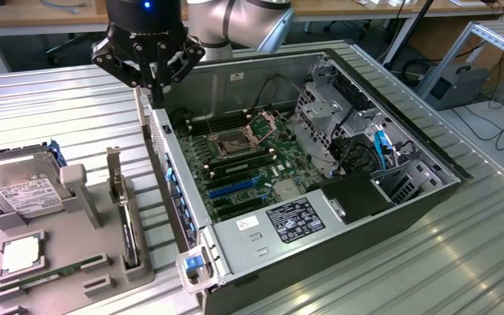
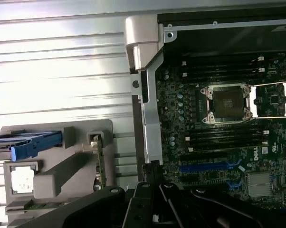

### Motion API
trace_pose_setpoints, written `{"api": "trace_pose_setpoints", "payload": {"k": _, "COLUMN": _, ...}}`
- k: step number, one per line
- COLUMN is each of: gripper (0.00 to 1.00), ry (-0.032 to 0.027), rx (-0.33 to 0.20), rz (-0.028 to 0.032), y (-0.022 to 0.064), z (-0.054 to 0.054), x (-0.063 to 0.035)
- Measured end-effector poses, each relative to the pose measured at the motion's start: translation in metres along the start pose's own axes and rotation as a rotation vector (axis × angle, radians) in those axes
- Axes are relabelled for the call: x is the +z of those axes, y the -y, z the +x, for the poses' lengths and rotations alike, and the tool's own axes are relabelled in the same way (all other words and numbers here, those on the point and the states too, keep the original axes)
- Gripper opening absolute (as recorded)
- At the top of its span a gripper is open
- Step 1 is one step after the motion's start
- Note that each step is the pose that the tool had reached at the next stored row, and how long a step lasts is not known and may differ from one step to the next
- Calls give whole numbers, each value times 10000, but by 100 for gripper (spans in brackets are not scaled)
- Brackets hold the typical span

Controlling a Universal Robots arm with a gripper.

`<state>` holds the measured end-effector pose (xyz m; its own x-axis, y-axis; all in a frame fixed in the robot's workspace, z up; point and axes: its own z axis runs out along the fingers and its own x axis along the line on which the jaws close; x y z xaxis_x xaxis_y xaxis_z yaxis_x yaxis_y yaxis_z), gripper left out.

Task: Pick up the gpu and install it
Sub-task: 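Reach for the gpu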

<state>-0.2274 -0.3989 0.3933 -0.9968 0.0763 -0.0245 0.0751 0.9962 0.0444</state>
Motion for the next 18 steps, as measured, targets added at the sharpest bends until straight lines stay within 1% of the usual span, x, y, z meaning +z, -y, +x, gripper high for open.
{"api": "trace_pose_setpoints", "payload": {"k": 3, "gripper": 11, "ry": 0, "rx": -1, "rz": 0, "y": 8, "z": 104, "x": -3}}
{"api": "trace_pose_setpoints", "payload": {"k": 6, "gripper": 11, "ry": 0, "rx": -1, "rz": 0, "y": 19, "z": 246, "x": -7}}
{"api": "trace_pose_setpoints", "payload": {"k": 7, "gripper": 11, "ry": 0, "rx": -1, "rz": 1, "y": 25, "z": 328, "x": -9}}
{"api": "trace_pose_setpoints", "payload": {"k": 9, "gripper": 11, "ry": 0, "rx": 0, "rz": 0, "y": 31, "z": 415, "x": -11}}
{"api": "trace_pose_setpoints", "payload": {"k": 13, "gripper": 11, "ry": -1, "rx": -1, "rz": 1, "y": 38, "z": 510, "x": -15}}
{"api": "trace_pose_setpoints", "payload": {"k": 16, "gripper": 11, "ry": 0, "rx": 0, "rz": 1, "y": 48, "z": 633, "x": -17}}
{"api": "trace_pose_setpoints", "payload": {"k": 18, "gripper": 11, "ry": 0, "rx": 0, "rz": 1, "y": 50, "z": 668, "x": -18}}
